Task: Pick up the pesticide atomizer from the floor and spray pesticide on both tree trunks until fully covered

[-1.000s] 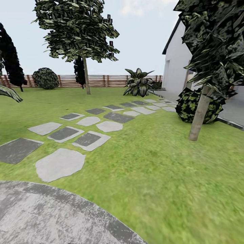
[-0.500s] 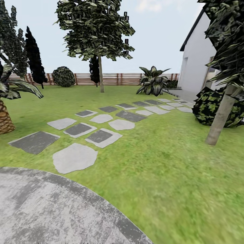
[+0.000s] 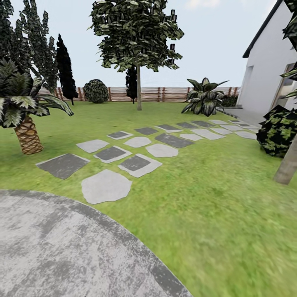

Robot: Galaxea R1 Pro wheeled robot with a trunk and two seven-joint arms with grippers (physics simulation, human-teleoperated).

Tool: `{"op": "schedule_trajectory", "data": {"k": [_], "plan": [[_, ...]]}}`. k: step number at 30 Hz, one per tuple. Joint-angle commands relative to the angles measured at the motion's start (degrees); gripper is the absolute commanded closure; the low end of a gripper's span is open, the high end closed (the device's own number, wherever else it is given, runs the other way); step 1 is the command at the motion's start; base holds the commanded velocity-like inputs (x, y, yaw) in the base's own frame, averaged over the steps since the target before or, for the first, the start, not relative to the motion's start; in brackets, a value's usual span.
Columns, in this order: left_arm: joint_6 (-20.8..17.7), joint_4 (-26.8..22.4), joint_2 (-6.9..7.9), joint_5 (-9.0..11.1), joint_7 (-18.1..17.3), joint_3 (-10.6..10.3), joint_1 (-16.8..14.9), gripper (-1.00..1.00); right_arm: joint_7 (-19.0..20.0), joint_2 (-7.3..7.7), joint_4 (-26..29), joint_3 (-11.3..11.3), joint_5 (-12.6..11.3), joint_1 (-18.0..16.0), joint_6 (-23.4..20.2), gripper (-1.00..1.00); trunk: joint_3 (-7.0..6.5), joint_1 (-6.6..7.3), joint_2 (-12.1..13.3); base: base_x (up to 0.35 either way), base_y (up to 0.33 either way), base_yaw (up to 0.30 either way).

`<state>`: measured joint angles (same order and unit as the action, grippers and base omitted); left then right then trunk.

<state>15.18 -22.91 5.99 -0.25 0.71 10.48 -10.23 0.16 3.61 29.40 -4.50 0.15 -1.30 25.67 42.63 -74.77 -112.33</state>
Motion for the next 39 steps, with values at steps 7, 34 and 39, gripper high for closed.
{"op": "schedule_trajectory", "data": {"k": [7,34,39], "plan": [[0.2,0.1,-0.01,0.1,0.1,0.1,-0.1,-1.0,0.0,-0.01,0.0,-0.1,0.0,0.0,0.2,-1.0,0.42,0.01,0.0,0.068,-0.235,0.249],[0.5,0.1,-0.16,0.7,-0.4,0.1,-0.1,-1.0,0.0,-0.01,0.1,-0.2,-0.1,0.0,0.2,-1.0,1.77,0.01,0.0,0.002,-0.016,0.249],[0.5,0.1,-0.11,0.7,-0.2,0.2,-0.1,-1.0,0.0,-0.01,0.1,-0.2,-0.1,0.0,0.2,-1.0,2.0,0.01,0.0,0.0,0.0,0.249]]}}
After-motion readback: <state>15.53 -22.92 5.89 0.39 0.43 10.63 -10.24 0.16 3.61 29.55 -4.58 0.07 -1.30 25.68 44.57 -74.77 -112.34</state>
